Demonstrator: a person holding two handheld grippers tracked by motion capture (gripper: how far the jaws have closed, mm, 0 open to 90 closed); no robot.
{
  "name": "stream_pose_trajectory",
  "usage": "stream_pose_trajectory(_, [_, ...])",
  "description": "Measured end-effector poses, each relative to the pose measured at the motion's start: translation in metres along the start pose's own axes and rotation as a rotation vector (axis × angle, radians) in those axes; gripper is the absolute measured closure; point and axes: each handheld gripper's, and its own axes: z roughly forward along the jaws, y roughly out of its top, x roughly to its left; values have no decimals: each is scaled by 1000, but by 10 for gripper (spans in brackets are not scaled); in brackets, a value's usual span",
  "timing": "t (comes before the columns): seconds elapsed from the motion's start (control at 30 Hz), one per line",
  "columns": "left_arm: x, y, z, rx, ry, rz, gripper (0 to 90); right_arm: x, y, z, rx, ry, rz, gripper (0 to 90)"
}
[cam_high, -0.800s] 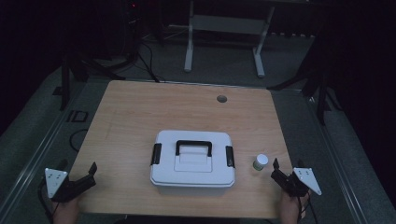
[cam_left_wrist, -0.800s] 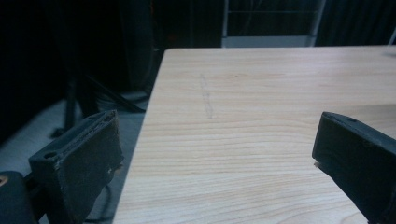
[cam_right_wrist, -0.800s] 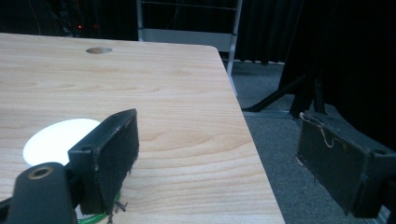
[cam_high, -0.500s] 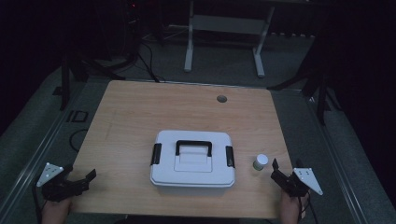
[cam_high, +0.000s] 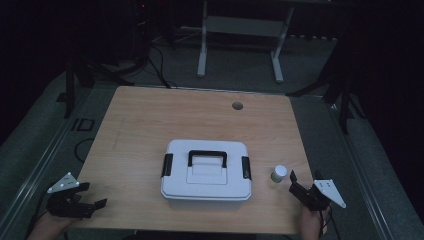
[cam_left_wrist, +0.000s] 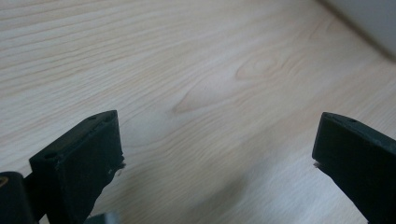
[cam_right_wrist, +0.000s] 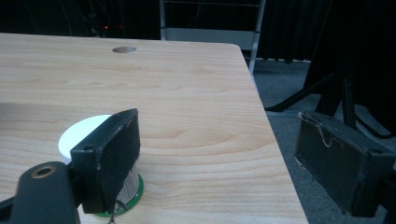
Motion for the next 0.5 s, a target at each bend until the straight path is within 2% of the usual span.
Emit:
stream_pose_trajectory(0.03, [0,0,0,0,0,0,11,0,0,0,0,0,0,135])
stream_pose_trajectory(0.07, [-1,2,-2,20,6,19,11,0,0,0,0,1,1,135])
stream_pose_trajectory(0.1, [-4,6,-5,67,10,73,47,-1,0,0,-4,2,3,135])
stream_pose_trajectory(0.13, [-4,6,-5,67,10,73,47,-1,0,0,-4,3,4,135])
stream_pose_trajectory(0.17, [-6,11,-7,119,46,111,47,-1,0,0,-4,3,5,135])
stream_pose_trajectory(0.2, [-6,13,-8,147,47,122,47,-1,0,0,-3,2,2,135])
stream_pose_trajectory(0.37, [-9,28,-12,277,16,176,47,-1,0,0,-4,7,2,135])
stream_pose_trajectory(0.5, [-9,38,-12,404,15,216,47,-1,0,0,-3,7,4,135])
